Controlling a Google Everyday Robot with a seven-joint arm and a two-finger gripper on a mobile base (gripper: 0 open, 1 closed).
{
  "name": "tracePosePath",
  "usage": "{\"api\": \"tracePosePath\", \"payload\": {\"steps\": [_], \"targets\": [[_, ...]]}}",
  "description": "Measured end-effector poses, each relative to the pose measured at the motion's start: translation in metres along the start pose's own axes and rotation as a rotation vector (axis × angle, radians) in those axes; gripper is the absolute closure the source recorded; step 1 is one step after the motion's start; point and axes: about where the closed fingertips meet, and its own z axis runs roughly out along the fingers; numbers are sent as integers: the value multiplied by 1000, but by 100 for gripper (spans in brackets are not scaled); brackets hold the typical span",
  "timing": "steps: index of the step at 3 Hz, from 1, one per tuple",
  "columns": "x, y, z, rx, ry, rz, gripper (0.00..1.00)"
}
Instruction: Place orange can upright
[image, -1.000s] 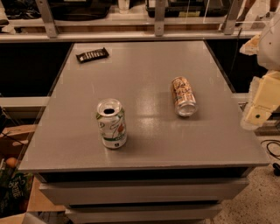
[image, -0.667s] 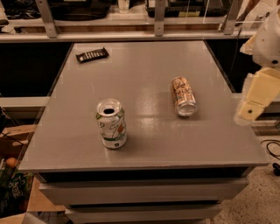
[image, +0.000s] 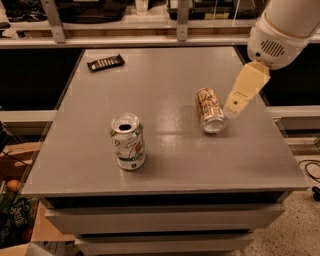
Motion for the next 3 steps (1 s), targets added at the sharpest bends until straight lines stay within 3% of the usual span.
{"api": "tracePosePath", "payload": {"steps": [1,2,3], "targets": [[-4,-2,2,1,-6,48,0],[-4,-2,2,2,-6,48,0],[-13,1,10,3,-3,101,0]]}}
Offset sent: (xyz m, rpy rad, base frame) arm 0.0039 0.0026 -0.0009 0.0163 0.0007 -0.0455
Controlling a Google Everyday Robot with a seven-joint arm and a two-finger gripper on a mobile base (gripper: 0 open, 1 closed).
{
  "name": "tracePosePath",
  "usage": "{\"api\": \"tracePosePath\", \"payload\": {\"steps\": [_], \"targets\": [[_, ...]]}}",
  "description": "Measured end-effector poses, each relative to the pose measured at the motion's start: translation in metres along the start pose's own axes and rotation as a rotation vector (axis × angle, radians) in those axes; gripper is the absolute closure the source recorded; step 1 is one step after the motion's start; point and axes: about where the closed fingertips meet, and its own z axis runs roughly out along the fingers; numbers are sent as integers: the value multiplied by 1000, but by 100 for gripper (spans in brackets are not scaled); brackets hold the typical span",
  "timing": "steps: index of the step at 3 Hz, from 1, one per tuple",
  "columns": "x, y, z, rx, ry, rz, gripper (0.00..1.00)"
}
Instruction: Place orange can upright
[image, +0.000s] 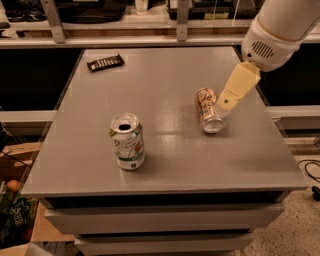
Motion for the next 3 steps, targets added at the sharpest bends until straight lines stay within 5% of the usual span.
{"api": "tracePosePath", "payload": {"steps": [3], "targets": [[-41,-5,69,-49,47,402,0]]}}
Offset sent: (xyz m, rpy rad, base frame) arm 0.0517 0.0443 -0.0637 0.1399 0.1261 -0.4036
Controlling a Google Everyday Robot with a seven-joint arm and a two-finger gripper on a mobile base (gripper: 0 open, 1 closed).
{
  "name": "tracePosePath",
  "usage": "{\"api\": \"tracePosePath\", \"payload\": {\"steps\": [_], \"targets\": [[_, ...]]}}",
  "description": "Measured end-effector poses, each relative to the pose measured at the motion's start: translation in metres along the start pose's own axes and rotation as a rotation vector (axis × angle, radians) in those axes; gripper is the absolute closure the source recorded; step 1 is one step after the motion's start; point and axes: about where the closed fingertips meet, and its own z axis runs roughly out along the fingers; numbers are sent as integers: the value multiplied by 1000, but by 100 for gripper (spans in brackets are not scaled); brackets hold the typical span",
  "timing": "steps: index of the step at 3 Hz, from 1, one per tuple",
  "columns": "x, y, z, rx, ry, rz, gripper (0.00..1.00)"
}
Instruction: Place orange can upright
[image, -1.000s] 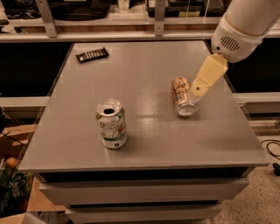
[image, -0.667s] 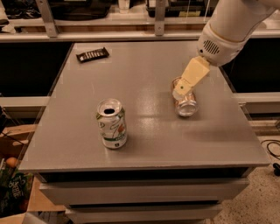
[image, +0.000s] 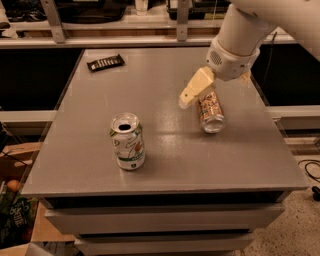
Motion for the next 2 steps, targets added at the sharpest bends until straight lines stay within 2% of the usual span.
{"api": "tracePosePath", "payload": {"steps": [2], "targets": [[-17,9,32,41,26,211,0]]}}
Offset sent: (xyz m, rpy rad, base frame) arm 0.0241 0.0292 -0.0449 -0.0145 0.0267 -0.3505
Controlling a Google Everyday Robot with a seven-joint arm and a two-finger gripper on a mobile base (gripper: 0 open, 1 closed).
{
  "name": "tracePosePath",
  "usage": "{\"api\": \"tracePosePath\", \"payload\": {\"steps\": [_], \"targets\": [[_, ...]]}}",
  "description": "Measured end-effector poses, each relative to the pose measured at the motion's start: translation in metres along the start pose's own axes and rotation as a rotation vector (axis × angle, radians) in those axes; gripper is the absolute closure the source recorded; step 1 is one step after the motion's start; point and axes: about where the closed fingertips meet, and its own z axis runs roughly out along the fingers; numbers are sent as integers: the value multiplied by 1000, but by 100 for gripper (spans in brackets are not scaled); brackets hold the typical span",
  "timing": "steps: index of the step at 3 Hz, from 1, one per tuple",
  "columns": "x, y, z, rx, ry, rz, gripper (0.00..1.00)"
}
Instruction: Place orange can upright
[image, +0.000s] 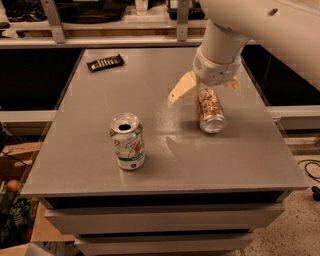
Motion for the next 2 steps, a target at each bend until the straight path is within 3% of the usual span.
{"api": "tracePosePath", "payload": {"steps": [1,2], "targets": [[-9,4,11,17,-1,70,0],[-15,4,19,29,9,118,18]]}}
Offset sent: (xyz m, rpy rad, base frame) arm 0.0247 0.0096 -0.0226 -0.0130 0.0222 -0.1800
